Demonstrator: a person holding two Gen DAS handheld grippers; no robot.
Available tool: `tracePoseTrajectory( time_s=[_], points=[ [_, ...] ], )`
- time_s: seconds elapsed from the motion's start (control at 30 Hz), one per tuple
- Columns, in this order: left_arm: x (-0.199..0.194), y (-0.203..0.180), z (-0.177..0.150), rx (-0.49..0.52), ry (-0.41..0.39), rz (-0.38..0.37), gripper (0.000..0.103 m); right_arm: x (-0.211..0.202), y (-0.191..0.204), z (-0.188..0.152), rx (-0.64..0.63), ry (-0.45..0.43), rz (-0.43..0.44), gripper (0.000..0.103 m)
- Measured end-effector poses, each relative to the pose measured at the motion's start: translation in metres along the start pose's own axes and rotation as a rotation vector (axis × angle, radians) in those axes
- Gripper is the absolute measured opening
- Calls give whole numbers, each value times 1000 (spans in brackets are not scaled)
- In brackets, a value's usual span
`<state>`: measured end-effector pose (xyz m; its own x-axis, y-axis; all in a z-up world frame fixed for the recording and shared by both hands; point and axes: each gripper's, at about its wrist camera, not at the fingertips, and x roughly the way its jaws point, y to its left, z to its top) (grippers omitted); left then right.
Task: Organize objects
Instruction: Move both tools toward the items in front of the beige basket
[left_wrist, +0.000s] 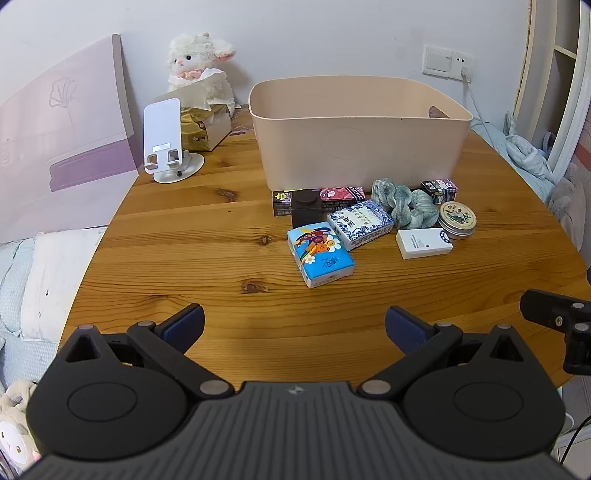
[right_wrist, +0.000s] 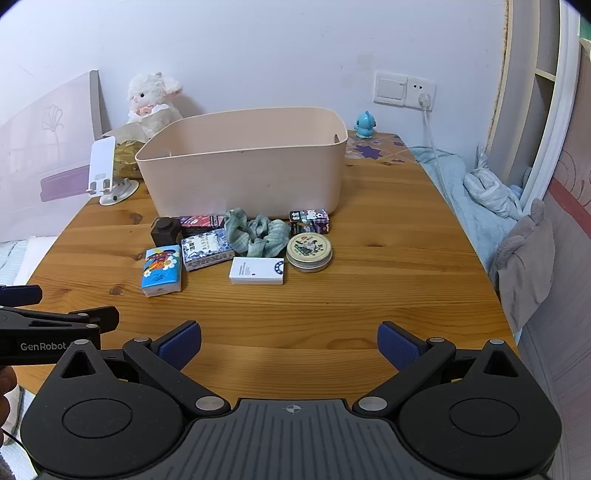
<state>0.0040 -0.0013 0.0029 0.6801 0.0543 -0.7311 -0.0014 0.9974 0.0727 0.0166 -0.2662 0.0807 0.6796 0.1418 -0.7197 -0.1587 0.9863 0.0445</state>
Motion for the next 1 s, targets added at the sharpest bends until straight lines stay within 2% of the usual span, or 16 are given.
tracePoseTrajectory(
  time_s=[1.0],
  points=[
    [6,3,-1,-15,2,2,103,2,-4,1,4,4,2,103]
  ],
)
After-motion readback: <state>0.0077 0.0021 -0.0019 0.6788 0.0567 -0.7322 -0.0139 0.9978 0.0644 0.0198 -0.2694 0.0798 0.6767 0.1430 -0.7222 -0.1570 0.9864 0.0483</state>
